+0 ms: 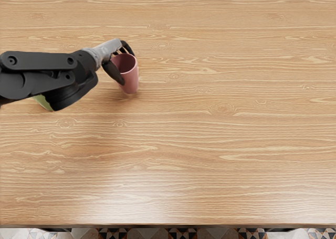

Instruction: Pick up cup and place in cup with left hand

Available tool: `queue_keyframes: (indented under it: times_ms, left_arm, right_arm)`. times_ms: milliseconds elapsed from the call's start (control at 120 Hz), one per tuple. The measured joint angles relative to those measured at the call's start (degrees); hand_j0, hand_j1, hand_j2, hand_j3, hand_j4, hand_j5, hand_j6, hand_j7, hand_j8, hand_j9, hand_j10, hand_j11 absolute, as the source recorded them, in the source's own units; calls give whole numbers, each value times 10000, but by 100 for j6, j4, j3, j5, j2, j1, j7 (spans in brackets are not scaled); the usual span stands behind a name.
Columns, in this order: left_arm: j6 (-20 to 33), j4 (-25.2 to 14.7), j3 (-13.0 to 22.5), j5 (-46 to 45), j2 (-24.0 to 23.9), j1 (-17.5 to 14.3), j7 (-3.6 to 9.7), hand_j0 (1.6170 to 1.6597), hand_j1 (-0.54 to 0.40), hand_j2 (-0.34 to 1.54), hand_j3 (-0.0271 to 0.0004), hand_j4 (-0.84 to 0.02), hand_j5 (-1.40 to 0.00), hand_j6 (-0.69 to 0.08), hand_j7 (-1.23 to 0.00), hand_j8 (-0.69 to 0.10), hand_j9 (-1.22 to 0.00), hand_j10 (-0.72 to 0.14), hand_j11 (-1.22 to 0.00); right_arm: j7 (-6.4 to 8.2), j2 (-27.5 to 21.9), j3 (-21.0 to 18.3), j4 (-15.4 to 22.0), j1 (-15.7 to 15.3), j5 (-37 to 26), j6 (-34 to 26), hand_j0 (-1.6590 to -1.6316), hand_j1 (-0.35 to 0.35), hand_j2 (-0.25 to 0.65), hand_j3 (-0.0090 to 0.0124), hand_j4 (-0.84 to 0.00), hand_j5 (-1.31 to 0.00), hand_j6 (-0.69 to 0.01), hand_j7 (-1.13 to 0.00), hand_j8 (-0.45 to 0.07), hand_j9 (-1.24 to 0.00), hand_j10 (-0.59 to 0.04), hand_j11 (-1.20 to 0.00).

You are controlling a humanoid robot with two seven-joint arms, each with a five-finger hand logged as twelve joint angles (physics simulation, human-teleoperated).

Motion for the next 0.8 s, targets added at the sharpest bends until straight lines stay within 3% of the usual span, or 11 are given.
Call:
queue_keyframes:
  times_ms: [358,500,800]
  left_arm:
    - [-38,-1180,-9,-26,1345,-520,0,16541,-1688,1632,0,-2966,-7445,-2058,-7307,-2743,-6987,-4733,-7064]
    - [-48,-1620,-9,-22,1933,-681,0,16540,-1302,1087,0,-3340,-7369,-2347,-7275,-3016,-6950,-5008,-7031]
    - [-148,-2035,42,-16,2627,-850,3,16543,-1916,1902,0,-3029,-7408,-2073,-7194,-2674,-7017,-4731,-7044]
  right_arm:
    - [0,0,0,0,0,0,0,-16581,-3309,-31,0,-149,-195,-148,-195,-148,-195,-149,-195]
    - [0,0,0,0,-1,0,0,-16581,-3309,-31,0,-149,-195,-148,-195,-148,-195,-148,-195]
    - [0,0,0,0,-1,0,0,-16581,-3309,-31,0,-149,-195,-148,-195,-148,-195,-149,-195]
